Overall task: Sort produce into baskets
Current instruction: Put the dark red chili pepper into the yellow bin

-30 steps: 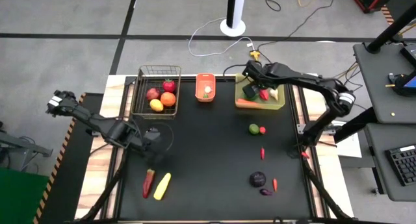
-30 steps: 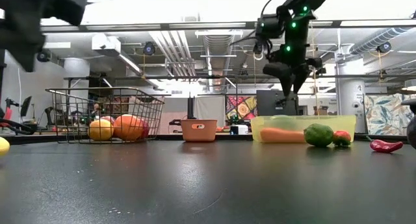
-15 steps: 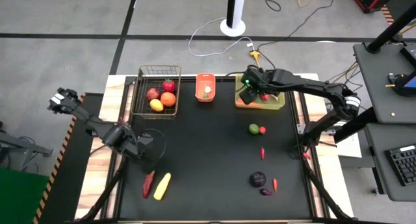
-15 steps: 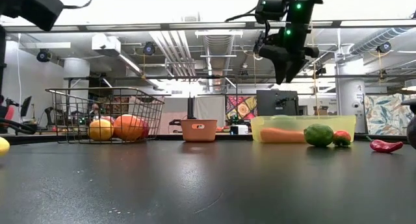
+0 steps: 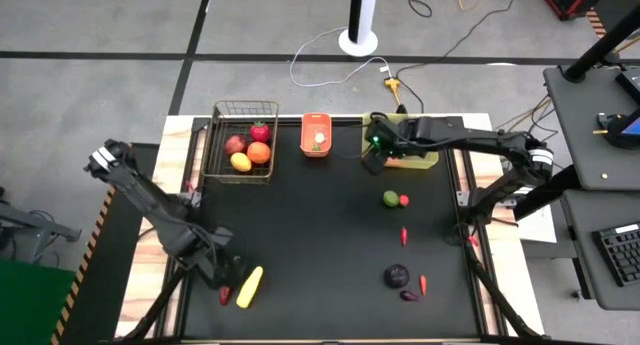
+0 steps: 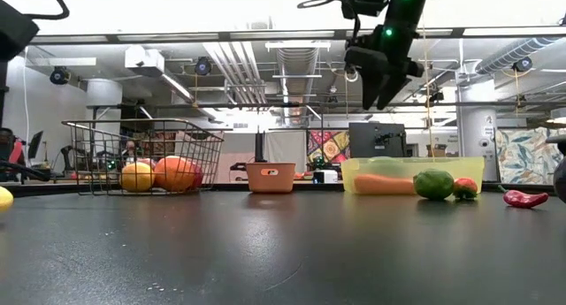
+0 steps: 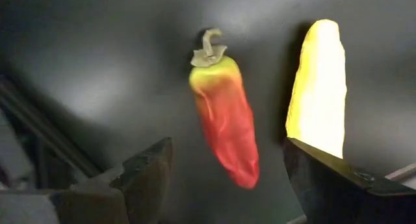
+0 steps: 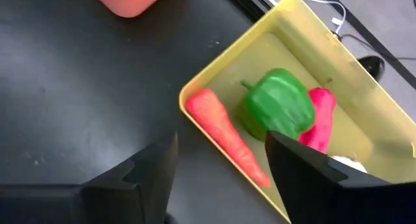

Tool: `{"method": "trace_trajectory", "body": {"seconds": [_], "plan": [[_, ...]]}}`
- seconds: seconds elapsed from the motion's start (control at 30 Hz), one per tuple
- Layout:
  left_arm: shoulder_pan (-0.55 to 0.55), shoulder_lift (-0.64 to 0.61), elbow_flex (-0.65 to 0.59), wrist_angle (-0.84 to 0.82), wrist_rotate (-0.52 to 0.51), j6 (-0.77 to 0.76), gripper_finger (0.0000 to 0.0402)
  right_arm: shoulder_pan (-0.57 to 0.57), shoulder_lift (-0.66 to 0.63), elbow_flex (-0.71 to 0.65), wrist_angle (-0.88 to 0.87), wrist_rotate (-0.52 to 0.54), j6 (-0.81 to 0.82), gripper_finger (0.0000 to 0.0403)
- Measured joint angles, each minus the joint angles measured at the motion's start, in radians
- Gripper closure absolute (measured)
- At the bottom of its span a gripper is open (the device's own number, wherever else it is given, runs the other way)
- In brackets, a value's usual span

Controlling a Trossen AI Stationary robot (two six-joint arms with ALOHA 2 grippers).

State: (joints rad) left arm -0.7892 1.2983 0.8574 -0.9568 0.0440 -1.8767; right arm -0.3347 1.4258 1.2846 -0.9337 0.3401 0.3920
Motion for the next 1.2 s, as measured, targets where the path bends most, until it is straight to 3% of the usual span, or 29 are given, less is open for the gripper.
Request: {"method": "trace_trajectory", "body": {"seconds": [0.3, 0.6, 1.2], "plan": [[-0.003, 0.137, 0.000, 0.068, -0.005, -0.004, 0.0129, 0.023, 0.000, 0.000, 0.001, 0.000, 0.000, 0.0119], [-0.003, 0.212, 0.000, 0.068, -0.008, 0.006, 0.0132, 0.023, 0.001, 0.000, 0.000, -0.002, 0.001, 0.0095], [-0.003, 0.217, -0.002, 0.083, -0.007, 0.016, 0.0270, 0.023, 0.001, 0.000, 0.001, -0.003, 0.001, 0.0094]]}}
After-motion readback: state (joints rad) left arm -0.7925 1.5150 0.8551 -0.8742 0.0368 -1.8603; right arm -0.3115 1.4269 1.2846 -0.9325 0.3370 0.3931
